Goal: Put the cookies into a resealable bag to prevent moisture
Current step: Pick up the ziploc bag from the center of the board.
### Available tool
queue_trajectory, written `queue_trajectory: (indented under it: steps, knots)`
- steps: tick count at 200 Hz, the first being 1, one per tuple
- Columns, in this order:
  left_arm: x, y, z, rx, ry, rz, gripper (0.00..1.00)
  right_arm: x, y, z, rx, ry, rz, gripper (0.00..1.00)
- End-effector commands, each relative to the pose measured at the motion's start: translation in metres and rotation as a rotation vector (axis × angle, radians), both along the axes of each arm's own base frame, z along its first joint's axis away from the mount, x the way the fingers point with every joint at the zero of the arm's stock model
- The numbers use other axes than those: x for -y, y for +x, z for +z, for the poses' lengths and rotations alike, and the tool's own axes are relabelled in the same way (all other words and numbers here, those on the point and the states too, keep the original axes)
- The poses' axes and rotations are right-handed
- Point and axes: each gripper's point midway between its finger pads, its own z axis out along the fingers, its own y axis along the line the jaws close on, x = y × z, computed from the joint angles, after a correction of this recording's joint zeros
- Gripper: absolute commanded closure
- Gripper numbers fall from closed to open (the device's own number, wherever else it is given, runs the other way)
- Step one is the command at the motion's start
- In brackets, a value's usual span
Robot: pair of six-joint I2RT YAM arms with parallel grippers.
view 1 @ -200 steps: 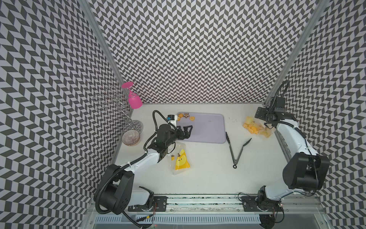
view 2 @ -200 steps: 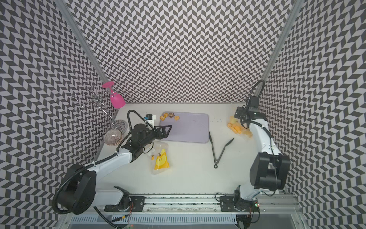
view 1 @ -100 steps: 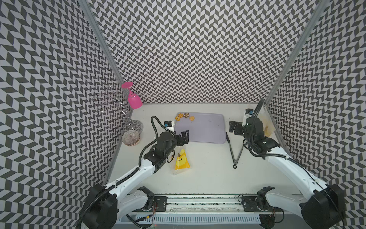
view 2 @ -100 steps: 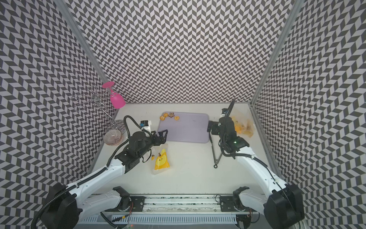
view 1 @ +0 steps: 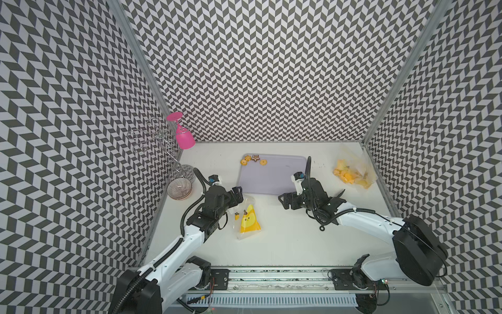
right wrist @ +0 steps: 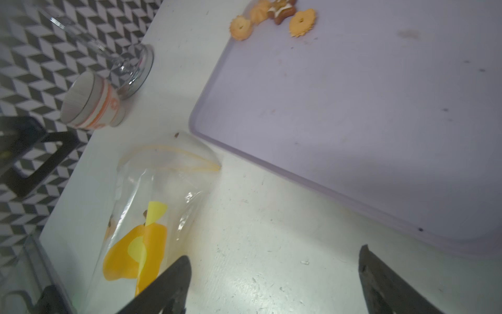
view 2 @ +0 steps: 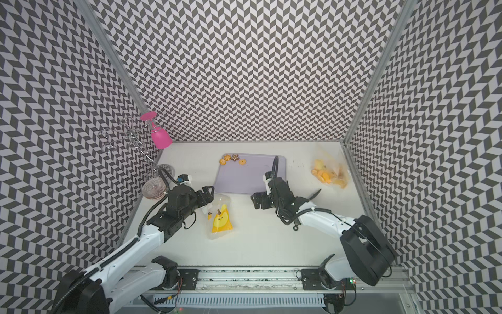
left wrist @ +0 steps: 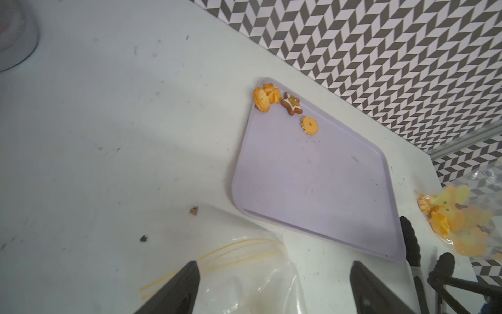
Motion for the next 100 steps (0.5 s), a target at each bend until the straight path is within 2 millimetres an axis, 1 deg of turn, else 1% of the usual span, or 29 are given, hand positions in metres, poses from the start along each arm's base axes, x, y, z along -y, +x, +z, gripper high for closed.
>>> queue_trajectory:
  steps: [1, 12, 18, 39, 52, 71, 90, 100]
  knots:
    - [-0.018, -0.011, -0.013, -0.047, -0.055, 0.047, 0.13, -0.061, -0.027, 0.020, 0.044, 0.126, 0.171, 0.01]
    - [-0.028, -0.011, -0.015, -0.051, -0.080, 0.069, 0.14, -0.084, -0.039, 0.017, 0.028, 0.145, 0.208, 0.01]
    - [-0.033, -0.011, -0.015, -0.050, -0.092, 0.077, 0.14, -0.095, -0.045, 0.012, 0.011, 0.144, 0.222, 0.00]
    - [-0.048, -0.008, -0.008, -0.035, -0.125, 0.099, 0.14, -0.125, -0.053, -0.002, -0.034, 0.145, 0.253, 0.01]
    - [-0.053, -0.006, -0.004, -0.025, -0.132, 0.107, 0.14, -0.135, -0.053, -0.013, -0.050, 0.123, 0.256, 0.01]
    - [-0.056, -0.004, 0.002, -0.011, -0.135, 0.107, 0.16, -0.141, -0.048, -0.030, -0.078, 0.081, 0.249, 0.00]
    - [-0.055, -0.004, 0.003, -0.008, -0.139, 0.102, 0.16, -0.151, -0.047, -0.042, -0.108, 0.063, 0.269, 0.04]
    - [-0.055, -0.004, 0.002, -0.010, -0.140, 0.101, 0.16, -0.152, -0.044, -0.050, -0.120, 0.040, 0.264, 0.08]
